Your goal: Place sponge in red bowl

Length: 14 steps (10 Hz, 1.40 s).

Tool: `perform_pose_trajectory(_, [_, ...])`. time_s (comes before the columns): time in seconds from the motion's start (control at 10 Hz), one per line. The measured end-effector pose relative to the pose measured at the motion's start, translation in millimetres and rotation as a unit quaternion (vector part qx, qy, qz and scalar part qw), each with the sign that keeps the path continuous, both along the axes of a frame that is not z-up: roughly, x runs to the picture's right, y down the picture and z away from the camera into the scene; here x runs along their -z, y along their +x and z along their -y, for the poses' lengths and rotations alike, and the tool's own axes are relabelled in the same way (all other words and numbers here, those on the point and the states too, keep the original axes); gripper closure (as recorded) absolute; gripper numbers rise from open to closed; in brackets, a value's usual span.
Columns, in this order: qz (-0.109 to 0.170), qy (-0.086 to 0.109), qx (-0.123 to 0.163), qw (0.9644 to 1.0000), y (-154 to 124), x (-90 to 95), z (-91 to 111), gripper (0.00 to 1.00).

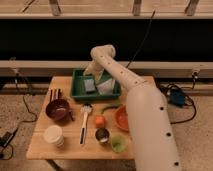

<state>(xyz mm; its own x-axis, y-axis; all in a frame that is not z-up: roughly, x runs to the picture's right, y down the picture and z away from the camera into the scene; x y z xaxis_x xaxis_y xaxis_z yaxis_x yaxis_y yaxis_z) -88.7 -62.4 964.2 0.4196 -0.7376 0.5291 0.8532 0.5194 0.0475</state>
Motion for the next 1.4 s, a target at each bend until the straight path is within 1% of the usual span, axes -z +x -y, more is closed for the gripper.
perform_pose_trajectory(0.2, [-0.006, -0.009, 0.018, 0.9998, -0.6, -8.6, -4.1, 0.35])
perform_pose_trajectory(0.3, [-0.011, -0.015, 0.034, 0.9993, 2.3, -13.7, -7.5, 0.35])
perform_pose_trajectory(0.5, [-0.013, -0.022, 0.060, 0.9979, 3.2, -19.5, -12.2, 0.35])
perform_pose_trajectory(0.7, [-0.007, -0.028, 0.080, 0.9963, 2.7, -21.5, -18.1, 0.35])
perform_pose_trajectory(0.9, [-0.003, -0.033, 0.094, 0.9950, 2.4, -21.9, -26.8, 0.35])
perform_pose_trajectory(1.0, [-0.001, -0.032, 0.106, 0.9939, -0.3, -22.3, -32.8, 0.35])
perform_pose_trajectory(1.2, [0.000, -0.023, 0.124, 0.9920, -7.6, -23.9, -39.7, 0.35])
perform_pose_trajectory(1.4, [-0.003, -0.009, 0.150, 0.9887, -12.4, -28.0, -49.2, 0.35])
